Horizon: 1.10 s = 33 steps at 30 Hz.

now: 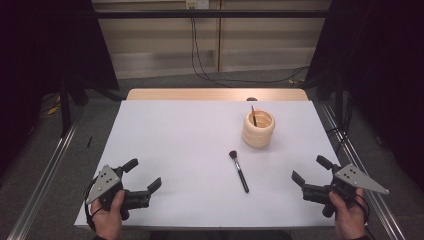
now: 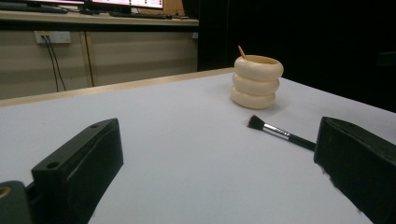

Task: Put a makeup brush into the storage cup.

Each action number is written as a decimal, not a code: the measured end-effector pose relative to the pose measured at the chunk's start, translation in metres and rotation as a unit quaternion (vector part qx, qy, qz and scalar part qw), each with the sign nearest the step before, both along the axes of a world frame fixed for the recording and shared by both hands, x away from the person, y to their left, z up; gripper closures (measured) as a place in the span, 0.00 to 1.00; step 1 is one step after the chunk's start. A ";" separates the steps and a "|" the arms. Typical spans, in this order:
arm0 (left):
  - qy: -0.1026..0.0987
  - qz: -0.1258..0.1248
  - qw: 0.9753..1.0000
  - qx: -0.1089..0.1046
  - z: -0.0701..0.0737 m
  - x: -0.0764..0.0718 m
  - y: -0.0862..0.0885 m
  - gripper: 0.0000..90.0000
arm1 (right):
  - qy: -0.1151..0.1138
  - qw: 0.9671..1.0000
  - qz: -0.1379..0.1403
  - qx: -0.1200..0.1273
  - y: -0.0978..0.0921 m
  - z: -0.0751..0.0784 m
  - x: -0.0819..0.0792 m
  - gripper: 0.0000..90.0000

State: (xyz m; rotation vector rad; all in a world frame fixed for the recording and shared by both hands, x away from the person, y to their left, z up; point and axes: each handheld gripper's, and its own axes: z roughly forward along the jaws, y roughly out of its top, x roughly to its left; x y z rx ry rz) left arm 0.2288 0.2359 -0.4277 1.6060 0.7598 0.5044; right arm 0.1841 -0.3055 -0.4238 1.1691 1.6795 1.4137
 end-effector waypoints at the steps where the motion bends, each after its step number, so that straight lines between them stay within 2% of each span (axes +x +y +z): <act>1: 0.000 -0.001 1.000 0.002 0.000 0.000 0.000 0.02 | -0.002 1.000 0.002 0.000 -0.001 0.001 0.000 0.01; 6: -0.001 0.005 1.000 0.008 0.000 0.000 0.002 0.02 | -0.005 1.000 -0.004 0.001 -0.002 0.002 0.000 0.00; 8: 0.002 0.005 1.000 0.002 0.000 0.000 0.001 0.02 | -0.007 1.000 -0.001 -0.003 -0.002 0.002 0.001 0.00; 12: 0.004 -0.003 1.000 0.003 0.000 -0.001 -0.001 0.02 | -0.004 1.000 0.004 -0.003 -0.001 0.003 0.002 0.00; 20: 0.002 0.000 1.000 0.007 0.000 0.000 0.000 0.02 | -0.002 1.000 0.018 -0.005 -0.001 0.004 0.005 0.00; 22: 0.001 -0.002 1.000 0.002 0.000 0.000 0.000 0.02 | 0.000 1.000 0.023 -0.007 0.000 0.004 0.007 0.00; 27: -0.001 0.004 1.000 0.010 0.001 0.001 -0.001 0.02 | -0.002 0.999 0.037 -0.003 0.003 0.005 0.011 0.00; 31: 0.001 0.000 1.000 0.011 0.000 0.001 -0.001 0.02 | -0.004 0.999 0.041 -0.004 0.006 0.007 0.017 0.00; 33: 0.001 0.000 1.000 0.003 0.000 0.001 -0.002 0.02 | -0.009 0.999 0.046 -0.003 0.008 0.010 0.020 0.00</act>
